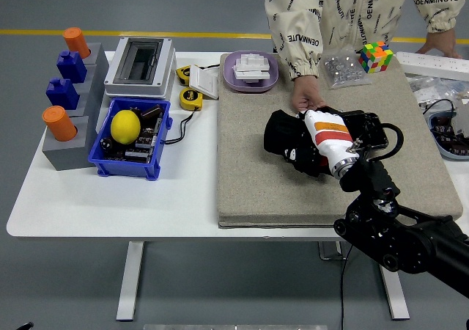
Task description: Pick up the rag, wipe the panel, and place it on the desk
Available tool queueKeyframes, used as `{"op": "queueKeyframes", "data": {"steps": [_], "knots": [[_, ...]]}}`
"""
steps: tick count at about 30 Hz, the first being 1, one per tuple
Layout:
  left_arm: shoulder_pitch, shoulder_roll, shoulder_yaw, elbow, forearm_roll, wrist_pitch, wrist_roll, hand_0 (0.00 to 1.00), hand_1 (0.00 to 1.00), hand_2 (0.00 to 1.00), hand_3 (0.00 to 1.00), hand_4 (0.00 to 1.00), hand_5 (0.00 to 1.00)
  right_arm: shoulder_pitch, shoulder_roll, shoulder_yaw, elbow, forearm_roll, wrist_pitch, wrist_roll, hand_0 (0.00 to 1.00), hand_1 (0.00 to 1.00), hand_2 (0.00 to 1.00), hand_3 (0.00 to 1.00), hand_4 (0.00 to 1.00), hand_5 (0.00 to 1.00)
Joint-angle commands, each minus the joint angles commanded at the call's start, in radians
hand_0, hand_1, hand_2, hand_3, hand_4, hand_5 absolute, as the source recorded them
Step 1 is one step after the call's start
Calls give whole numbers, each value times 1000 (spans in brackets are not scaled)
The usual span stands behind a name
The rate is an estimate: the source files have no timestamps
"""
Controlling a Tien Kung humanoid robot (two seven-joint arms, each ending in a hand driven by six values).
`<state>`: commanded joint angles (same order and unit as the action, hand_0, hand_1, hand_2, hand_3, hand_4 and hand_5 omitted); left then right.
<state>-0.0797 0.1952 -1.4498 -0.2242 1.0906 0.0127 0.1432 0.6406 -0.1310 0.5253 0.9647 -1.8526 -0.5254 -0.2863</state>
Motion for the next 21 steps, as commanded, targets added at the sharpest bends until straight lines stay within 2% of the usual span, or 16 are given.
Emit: {"op": "queueKeyframes", "data": {"steps": [10,21], "knots": [[1,-1,-5,1,1,0,0,609,640,655,562,628,439,-14,-30,28,-9,-4,2,0,297,428,452,486,904,124],[2,-2,-11,1,3,0,-1,609,640,654,562,628,438,-22,-93,63,-15,-11,9,-2,298,427,453,486,904,123]]}}
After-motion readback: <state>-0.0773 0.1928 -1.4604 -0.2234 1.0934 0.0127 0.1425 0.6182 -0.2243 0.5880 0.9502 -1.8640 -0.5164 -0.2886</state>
